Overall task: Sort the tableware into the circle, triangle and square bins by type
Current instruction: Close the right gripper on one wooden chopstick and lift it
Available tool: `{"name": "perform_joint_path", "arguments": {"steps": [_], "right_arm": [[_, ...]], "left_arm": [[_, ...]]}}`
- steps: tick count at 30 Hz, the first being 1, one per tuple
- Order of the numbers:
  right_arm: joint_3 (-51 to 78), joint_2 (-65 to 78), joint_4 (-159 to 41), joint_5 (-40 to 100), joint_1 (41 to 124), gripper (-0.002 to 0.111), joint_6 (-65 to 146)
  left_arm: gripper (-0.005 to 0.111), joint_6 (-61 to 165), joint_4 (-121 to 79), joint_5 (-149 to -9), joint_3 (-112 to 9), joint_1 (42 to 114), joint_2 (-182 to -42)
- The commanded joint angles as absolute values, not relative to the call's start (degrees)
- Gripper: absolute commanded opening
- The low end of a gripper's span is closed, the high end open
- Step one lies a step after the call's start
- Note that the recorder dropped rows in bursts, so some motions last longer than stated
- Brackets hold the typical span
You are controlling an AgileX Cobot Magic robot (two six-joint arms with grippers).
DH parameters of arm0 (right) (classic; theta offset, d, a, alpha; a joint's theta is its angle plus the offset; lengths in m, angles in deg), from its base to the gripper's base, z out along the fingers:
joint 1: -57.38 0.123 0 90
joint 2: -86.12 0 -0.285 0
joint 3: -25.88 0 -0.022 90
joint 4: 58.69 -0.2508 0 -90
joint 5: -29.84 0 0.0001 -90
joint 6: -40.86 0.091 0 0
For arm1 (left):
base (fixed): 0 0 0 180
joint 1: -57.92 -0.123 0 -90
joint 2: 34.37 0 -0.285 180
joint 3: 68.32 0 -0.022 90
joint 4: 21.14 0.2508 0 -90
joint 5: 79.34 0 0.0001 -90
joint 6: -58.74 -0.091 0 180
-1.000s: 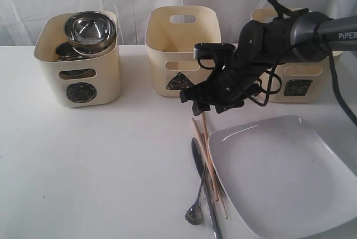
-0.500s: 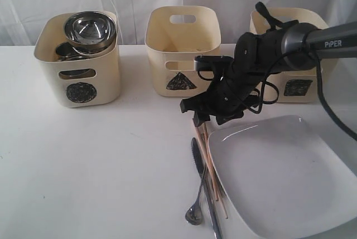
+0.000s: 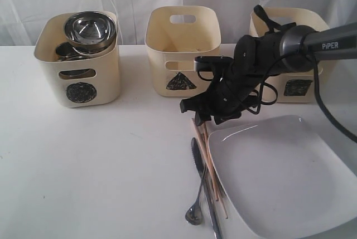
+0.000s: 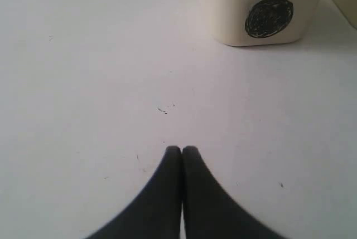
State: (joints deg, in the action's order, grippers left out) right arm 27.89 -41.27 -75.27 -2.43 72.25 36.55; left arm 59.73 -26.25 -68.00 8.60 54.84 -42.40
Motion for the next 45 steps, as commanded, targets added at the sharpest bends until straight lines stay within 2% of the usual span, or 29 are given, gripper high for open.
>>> {"name": "perform_joint_path", "arguments": {"steps": [1, 15, 29, 37, 45], "right_arm": [[28.12, -41.97, -75.07, -1.83, 72.27, 0.045, 36.59], [28.12, -44.24, -74.96, -1.49, 72.27, 0.045, 36.59], [28.12, -44.39, -74.96, -2.04, 72.27, 0.039, 36.59], [28.12, -44.39, -74.96, -3.17, 72.27, 0.02, 36.59], [28.12, -44.39, -79.13, -3.85, 72.27, 0.011, 35.84]], "left_arm": [[0.0, 59.97, -26.58, -68.23, 8.9, 54.67, -42.16], [0.0, 59.97, -26.58, -68.23, 8.9, 54.67, -42.16], [0.0, 59.97, -26.58, -68.23, 8.9, 54.67, -42.16], [0.0, 59.97, -26.58, -68.23, 8.9, 54.67, -42.16], [0.0, 59.97, -26.58, -68.23, 8.9, 54.67, -42.16]]}}
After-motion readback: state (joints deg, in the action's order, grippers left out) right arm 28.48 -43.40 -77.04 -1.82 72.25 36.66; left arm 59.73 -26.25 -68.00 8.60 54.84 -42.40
